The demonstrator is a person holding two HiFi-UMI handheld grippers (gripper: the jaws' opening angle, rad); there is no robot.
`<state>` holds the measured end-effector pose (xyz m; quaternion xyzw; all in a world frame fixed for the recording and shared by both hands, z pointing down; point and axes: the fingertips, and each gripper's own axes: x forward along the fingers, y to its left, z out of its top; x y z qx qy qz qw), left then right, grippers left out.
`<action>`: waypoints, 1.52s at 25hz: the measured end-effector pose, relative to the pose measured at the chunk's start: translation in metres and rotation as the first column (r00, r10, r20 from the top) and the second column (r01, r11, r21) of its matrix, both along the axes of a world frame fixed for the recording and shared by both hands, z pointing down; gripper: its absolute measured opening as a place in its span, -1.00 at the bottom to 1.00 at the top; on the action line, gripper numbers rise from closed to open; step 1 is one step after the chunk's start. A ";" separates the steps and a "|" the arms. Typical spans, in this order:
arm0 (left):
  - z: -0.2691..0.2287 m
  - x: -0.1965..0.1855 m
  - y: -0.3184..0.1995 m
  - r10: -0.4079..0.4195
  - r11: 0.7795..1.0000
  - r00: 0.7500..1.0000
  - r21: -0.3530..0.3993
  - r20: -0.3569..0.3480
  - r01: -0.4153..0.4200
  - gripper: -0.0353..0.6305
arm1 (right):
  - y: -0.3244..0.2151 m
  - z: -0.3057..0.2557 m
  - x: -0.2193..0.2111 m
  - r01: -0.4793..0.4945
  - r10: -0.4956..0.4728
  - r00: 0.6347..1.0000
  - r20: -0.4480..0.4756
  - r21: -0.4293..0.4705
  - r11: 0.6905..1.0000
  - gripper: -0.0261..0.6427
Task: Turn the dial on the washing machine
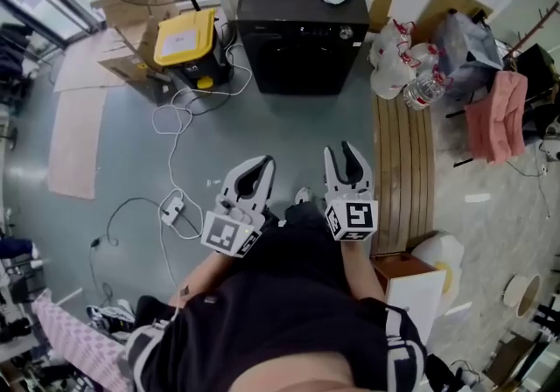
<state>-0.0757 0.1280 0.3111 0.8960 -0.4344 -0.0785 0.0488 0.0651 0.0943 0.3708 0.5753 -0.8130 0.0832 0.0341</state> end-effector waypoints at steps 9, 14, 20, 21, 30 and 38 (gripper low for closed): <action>0.014 0.055 -0.137 -0.011 0.999 1.000 -0.033 0.011 0.011 -0.83 | -0.166 0.016 0.060 0.001 -0.001 1.000 0.002 -0.010 1.000 -0.45; 0.038 0.074 -0.228 0.024 0.999 1.000 -0.048 0.012 -0.024 -0.83 | -0.265 0.052 0.077 -0.018 0.018 1.000 0.000 -0.041 0.999 -0.43; 0.057 0.090 -0.354 0.084 0.995 0.996 -0.058 0.013 -0.083 -0.83 | -0.409 0.113 0.093 -0.043 0.044 0.999 0.007 -0.113 0.993 -0.38; 0.063 0.095 -0.376 0.093 0.994 0.995 -0.067 0.019 -0.091 -0.83 | -0.432 0.127 0.097 -0.045 0.047 0.999 0.011 -0.130 0.990 -0.37; 0.126 0.125 -0.531 0.145 0.984 0.989 -0.113 0.040 -0.140 -0.83 | -0.619 0.286 0.144 -0.126 0.104 0.990 -0.093 -0.275 0.953 -0.10; 0.192 0.145 -0.596 0.210 0.972 0.975 -0.124 0.074 -0.200 -0.83 | -0.685 0.403 0.181 -0.191 0.113 0.962 -0.250 -0.317 0.929 -0.02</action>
